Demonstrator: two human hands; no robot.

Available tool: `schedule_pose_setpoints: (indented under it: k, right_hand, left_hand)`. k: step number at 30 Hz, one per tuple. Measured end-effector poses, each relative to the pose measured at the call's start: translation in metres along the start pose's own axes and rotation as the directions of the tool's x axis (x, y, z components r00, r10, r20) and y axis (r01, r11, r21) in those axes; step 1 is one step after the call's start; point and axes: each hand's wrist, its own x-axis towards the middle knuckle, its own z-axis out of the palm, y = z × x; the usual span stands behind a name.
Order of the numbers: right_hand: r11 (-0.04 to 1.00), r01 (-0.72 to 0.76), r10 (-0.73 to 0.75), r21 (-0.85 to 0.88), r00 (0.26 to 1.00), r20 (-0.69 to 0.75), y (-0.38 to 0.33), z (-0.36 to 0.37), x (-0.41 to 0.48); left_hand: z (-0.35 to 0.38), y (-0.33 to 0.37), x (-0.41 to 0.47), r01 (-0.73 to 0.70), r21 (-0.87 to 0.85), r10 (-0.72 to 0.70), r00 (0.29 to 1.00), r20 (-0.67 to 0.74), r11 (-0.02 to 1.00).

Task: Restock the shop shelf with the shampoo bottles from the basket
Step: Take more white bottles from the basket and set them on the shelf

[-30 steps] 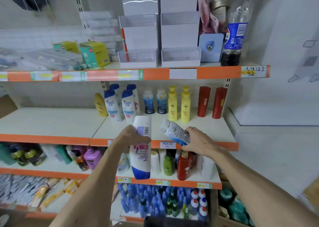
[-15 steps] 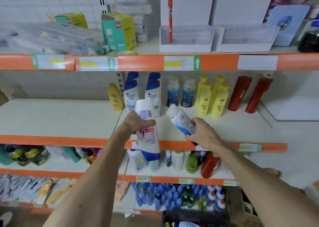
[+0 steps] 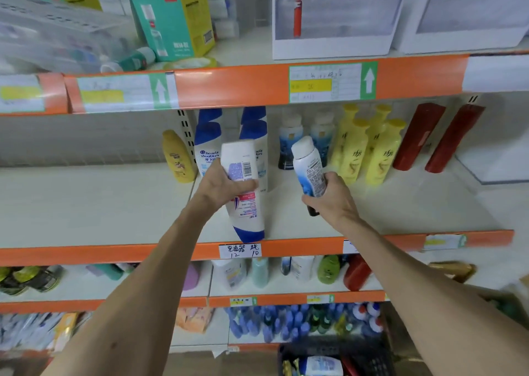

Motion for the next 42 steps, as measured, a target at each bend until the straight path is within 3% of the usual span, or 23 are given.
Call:
schedule_pose_setpoints:
  k: [8,17,21,26,32,38,42]
  right_hand:
    - [0.983,-0.091,0.111,0.158,0.986,-0.124,0.010,0.049,0.031]
    - [0.980,-0.032,0.064,0.198,0.985,-0.157,0.017,0.070,0.042]
    - [0.972,-0.036,0.079,0.230,0.980,-0.183,0.022,0.078,0.043]
    - [0.969,-0.026,0.062,0.246,0.988,-0.138,0.024,0.074,0.046]
    - [0.987,-0.035,0.070,0.158,0.973,-0.219,0.028,0.085,0.046]
    - [0.962,-0.003,0.040,0.274,0.991,-0.127,0.039,0.089,0.045]
    - [0.924,-0.053,0.011,0.379,0.994,0.112,0.044,0.074,0.052]
  left_hand:
    - [0.026,-0.018,0.012,-0.110,-0.041,0.103,0.985,-0.137,0.993]
    - [0.045,-0.039,0.018,-0.180,-0.194,0.135,0.965,-0.224,0.964]
    - [0.053,-0.057,0.016,-0.161,-0.247,0.130,0.982,-0.138,0.956]
    - [0.064,-0.089,0.004,-0.064,-0.132,0.063,0.998,-0.007,0.989]
    - [0.065,-0.097,0.004,-0.039,-0.085,0.040,0.999,0.006,0.996]
    - [0.066,-0.102,0.004,-0.043,-0.082,0.044,0.999,-0.001,0.996]
    - [0.066,-0.104,0.004,-0.048,-0.094,0.048,0.999,0.001,0.994]
